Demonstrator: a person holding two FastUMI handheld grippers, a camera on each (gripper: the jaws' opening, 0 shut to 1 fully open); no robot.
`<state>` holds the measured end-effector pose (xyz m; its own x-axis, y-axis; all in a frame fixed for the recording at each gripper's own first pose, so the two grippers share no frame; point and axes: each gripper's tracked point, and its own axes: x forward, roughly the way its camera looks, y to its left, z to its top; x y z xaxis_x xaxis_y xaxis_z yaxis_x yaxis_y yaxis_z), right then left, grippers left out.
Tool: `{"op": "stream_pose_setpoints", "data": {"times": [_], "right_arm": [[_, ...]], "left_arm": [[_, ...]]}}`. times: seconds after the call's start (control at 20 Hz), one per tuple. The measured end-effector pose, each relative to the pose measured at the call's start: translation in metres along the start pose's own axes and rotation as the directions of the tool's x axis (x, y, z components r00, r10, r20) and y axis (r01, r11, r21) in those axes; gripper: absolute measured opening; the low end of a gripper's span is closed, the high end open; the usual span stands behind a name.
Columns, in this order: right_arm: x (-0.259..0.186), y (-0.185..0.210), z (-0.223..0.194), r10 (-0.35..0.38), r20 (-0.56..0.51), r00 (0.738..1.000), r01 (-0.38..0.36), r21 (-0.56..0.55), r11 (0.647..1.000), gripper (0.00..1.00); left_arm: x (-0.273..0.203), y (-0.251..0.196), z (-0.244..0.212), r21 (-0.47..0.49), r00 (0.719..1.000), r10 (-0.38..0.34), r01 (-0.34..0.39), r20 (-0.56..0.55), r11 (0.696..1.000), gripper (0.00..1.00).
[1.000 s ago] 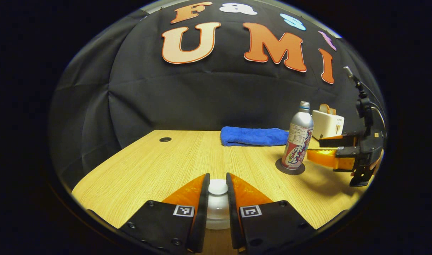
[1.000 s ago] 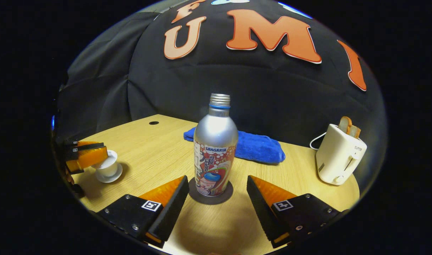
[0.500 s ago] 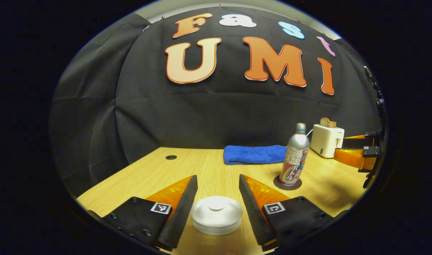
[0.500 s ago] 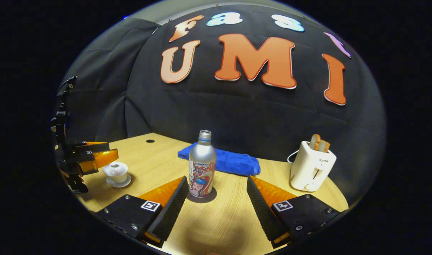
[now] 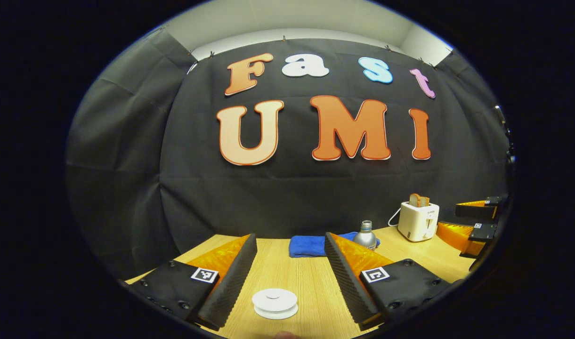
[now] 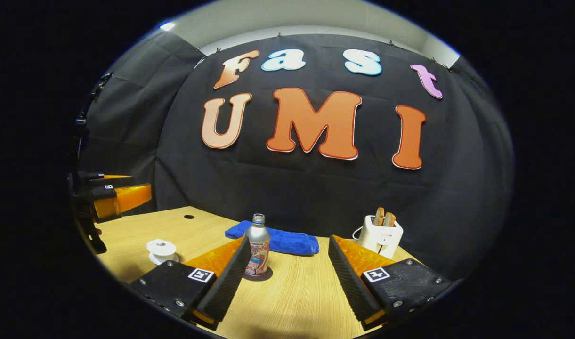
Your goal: Open the teacup lid with one hand, grasp the water bottle and pour water into the teacup with the other hand; after pouring, place the water bottle on the coaster and then close the teacup lid.
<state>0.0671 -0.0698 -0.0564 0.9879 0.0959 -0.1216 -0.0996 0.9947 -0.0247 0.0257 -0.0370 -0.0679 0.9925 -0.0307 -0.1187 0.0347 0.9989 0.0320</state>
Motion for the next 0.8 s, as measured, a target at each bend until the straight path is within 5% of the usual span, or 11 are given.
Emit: {"op": "stream_pose_setpoints", "data": {"times": [0.3, 0.35, 0.5, 0.6, 0.65, 0.8], "right_arm": [[-0.023, 0.005, 0.019, -0.003, 0.060, 0.998, 0.004, -0.010, 1.000, 1.00], [-0.026, 0.008, 0.018, -0.003, 0.057, 0.998, 0.004, -0.020, 1.000, 0.99], [-0.031, 0.014, 0.025, 0.004, 0.064, 0.998, -0.002, -0.021, 1.000, 0.99], [-0.035, 0.015, 0.030, 0.005, 0.073, 0.997, -0.003, -0.021, 1.000, 0.99], [-0.036, 0.015, 0.032, 0.001, 0.075, 0.997, 0.000, -0.021, 1.000, 0.99], [-0.039, 0.012, 0.040, -0.007, 0.087, 0.996, 0.009, -0.020, 1.000, 0.99]], "left_arm": [[-0.024, 0.010, 0.019, -0.004, 0.999, 0.035, -0.035, 0.037, 0.999, 1.00], [-0.026, 0.011, 0.020, -0.004, 0.998, 0.039, -0.039, 0.039, 0.999, 0.93], [-0.032, 0.014, 0.022, -0.009, 0.998, 0.044, -0.043, 0.050, 0.999, 0.93], [-0.034, 0.018, 0.027, -0.004, 0.997, 0.051, -0.051, 0.065, 0.999, 1.00], [-0.036, 0.020, 0.030, -0.005, 0.996, 0.058, -0.057, 0.070, 0.998, 0.93], [-0.041, 0.023, 0.036, -0.016, 0.995, 0.060, -0.059, 0.079, 0.998, 0.93]]}}
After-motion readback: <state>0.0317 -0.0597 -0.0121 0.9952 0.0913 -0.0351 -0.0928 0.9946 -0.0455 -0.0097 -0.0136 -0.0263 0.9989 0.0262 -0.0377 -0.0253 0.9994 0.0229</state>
